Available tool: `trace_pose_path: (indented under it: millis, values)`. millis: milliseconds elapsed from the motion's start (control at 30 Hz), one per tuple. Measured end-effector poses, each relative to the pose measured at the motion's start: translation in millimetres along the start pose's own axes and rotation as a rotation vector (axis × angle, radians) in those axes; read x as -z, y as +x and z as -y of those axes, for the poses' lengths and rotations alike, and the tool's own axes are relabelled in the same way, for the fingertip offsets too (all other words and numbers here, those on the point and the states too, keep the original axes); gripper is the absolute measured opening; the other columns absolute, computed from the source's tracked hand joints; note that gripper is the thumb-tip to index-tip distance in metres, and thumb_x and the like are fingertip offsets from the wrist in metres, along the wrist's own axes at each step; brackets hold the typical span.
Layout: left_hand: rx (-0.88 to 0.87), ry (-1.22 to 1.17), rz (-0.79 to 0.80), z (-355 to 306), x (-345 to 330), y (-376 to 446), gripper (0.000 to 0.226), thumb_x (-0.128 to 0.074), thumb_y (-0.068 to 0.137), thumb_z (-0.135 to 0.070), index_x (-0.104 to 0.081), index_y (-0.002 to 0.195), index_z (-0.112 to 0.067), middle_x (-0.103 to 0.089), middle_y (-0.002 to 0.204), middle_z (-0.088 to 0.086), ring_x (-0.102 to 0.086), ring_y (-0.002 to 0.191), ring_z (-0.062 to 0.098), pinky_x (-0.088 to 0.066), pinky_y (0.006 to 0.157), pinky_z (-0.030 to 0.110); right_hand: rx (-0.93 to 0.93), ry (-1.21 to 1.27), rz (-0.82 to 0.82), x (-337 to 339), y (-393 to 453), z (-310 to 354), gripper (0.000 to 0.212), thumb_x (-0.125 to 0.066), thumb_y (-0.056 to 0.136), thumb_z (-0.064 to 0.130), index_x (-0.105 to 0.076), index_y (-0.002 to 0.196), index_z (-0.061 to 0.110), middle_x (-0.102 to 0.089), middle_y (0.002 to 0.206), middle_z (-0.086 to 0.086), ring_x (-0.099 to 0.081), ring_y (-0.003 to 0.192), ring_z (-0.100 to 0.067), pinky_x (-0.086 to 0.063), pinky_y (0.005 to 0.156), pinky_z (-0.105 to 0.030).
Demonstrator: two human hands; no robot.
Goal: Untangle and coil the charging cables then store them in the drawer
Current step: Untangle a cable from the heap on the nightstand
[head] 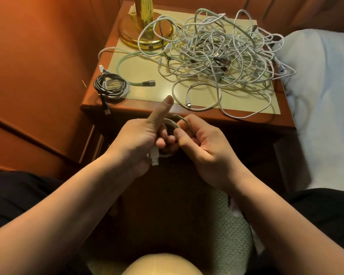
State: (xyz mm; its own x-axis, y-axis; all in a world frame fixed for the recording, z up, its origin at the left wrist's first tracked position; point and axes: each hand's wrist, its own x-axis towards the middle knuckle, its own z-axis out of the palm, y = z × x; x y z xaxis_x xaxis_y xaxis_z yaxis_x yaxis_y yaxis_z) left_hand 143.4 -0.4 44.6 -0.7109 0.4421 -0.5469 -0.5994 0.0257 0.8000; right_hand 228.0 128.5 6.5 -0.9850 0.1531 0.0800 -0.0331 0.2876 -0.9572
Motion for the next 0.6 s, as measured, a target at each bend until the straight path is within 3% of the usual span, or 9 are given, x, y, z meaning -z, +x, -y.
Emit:
trace_pose_path:
  millis: [100,167,267,333,500,600]
  values:
    - [-0.034,0.007,-0.053,3,5,4,0.057,-0.062,0.092,-0.06,-0.053,0.057,-0.016,-0.043,0.049,-0.002,-0.046,0.045,0.011,-0.048,0.048,0.026,0.004,-0.045,0.008,0,2,0,0.015,-0.054,0.105,0.022,-0.06,0.097,0.011,-0.057,0.075,-0.005,-0.048,0.065,-0.025,-0.042,0.06,-0.049]
    - [-0.013,-0.102,0.0,5,5,5,0.054,-0.05,0.103,-0.053,-0.05,0.063,-0.017,-0.04,0.05,-0.004,-0.042,0.047,0.011,-0.042,0.048,0.026,-0.005,-0.049,-0.016,1,6,-3,0.016,-0.054,0.106,0.021,-0.062,0.1,0.009,-0.059,0.078,-0.007,-0.052,0.069,-0.025,-0.045,0.064,-0.051]
    - [-0.027,-0.124,0.107,5,10,9,0.051,-0.042,0.109,-0.041,-0.041,0.062,-0.019,-0.031,0.052,-0.004,-0.038,0.048,0.011,-0.039,0.049,0.024,-0.016,-0.051,-0.038,5,11,-7,0.021,-0.052,0.107,0.03,-0.063,0.103,0.013,-0.062,0.086,-0.02,-0.057,0.078,-0.041,-0.047,0.07,-0.062]
    - [-0.063,-0.056,0.135,2,16,13,0.052,-0.041,0.109,-0.04,-0.039,0.061,-0.019,-0.03,0.052,-0.004,-0.036,0.047,0.011,-0.036,0.047,0.022,-0.002,-0.133,-0.027,12,11,-10,0.024,-0.049,0.108,0.038,-0.065,0.105,0.02,-0.066,0.09,-0.016,-0.061,0.084,-0.039,-0.049,0.076,-0.062]
    - [-0.019,-0.006,0.15,0,29,22,0.057,-0.041,0.108,-0.041,-0.039,0.055,-0.022,-0.028,0.051,-0.007,-0.026,0.042,0.007,-0.021,0.041,0.019,-0.046,-0.39,0.114,23,6,-17,0.02,-0.052,0.107,0.031,-0.071,0.103,0.031,-0.06,0.1,0.01,-0.059,0.095,-0.007,-0.048,0.083,-0.029]
    - [0.01,-0.064,0.145,1,29,24,0.059,-0.042,0.108,-0.039,-0.039,0.052,-0.024,-0.027,0.049,-0.007,-0.024,0.039,0.006,-0.021,0.037,0.019,-0.152,-0.484,0.193,26,1,-19,0.02,-0.057,0.105,0.035,-0.074,0.096,0.032,-0.057,0.096,0.012,-0.057,0.086,-0.004,-0.043,0.075,-0.023]
